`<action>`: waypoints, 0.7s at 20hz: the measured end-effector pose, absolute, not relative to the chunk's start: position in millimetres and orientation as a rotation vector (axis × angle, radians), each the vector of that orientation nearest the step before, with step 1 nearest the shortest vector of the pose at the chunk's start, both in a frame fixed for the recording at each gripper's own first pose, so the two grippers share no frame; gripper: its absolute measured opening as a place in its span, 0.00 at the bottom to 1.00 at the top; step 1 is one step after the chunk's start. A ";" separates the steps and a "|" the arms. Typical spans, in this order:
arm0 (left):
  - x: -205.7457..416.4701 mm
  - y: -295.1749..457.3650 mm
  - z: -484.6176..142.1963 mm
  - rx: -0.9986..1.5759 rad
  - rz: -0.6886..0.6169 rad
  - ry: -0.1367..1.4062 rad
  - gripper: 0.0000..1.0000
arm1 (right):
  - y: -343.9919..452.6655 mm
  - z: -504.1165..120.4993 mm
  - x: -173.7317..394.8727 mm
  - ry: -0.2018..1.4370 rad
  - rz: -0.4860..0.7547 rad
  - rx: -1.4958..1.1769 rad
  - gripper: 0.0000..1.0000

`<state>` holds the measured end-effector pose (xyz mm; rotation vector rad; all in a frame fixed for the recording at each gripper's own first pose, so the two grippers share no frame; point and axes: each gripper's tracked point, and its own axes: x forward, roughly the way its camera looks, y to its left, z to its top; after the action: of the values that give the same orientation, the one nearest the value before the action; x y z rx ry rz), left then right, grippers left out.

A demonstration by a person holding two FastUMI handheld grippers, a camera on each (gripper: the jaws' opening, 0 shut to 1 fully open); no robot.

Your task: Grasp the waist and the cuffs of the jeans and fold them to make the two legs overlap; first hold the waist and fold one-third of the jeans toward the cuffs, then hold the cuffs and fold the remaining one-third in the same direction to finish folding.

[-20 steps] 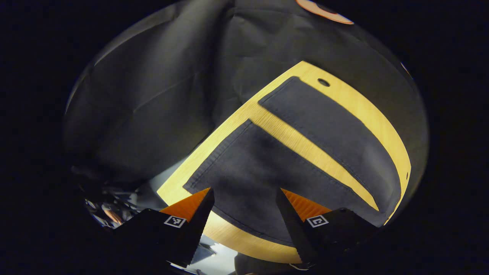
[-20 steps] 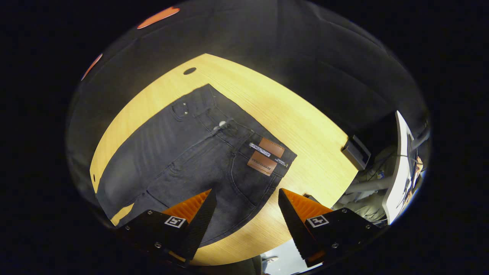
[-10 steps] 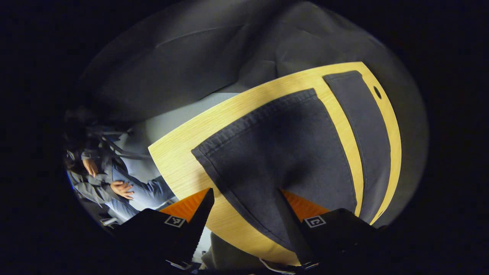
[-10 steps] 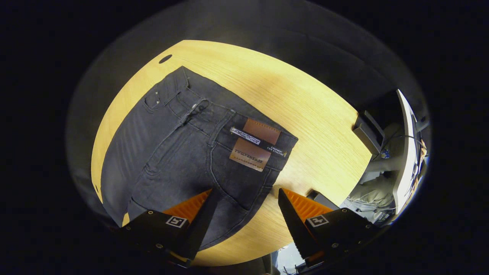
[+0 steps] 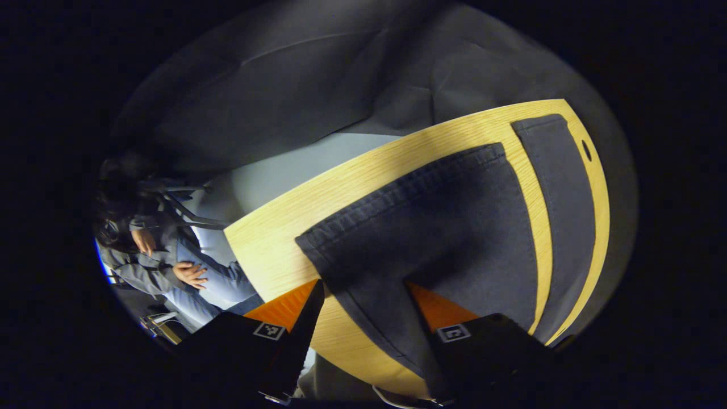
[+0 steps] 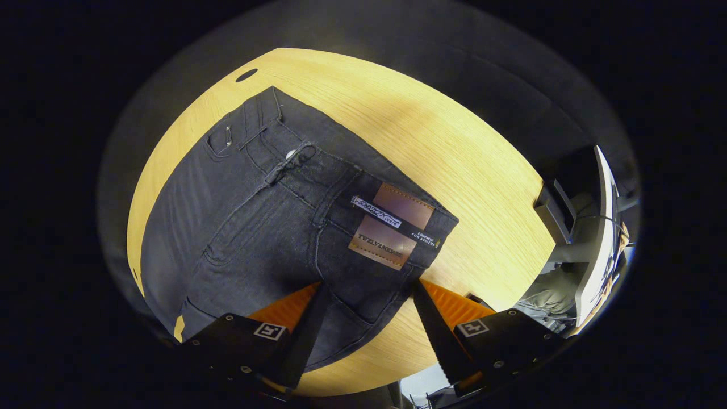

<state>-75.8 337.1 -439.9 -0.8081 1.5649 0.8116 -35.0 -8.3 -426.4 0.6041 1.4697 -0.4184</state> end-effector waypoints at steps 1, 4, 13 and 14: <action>-75.6 336.7 -438.7 -0.817 0.810 1.567 0.75 | -9.1 -426.9 -35.2 1.472 -0.420 0.610 0.93; -63.0 332.3 -435.9 -0.823 0.776 1.563 0.51 | -6.4 -427.1 -35.1 1.481 -0.438 0.665 0.79; -15.6 320.3 -421.7 -0.943 0.543 1.268 0.01 | -7.8 -417.5 -28.4 1.267 -0.488 1.059 0.24; -10.2 320.1 -418.9 -0.954 0.525 1.236 0.02 | -3.7 -415.1 -19.6 1.244 -0.494 1.130 0.11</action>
<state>-10.2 320.1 -418.9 -0.9536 1.2356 0.5252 -19.6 -3.7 -415.1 1.1297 1.2444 -0.4943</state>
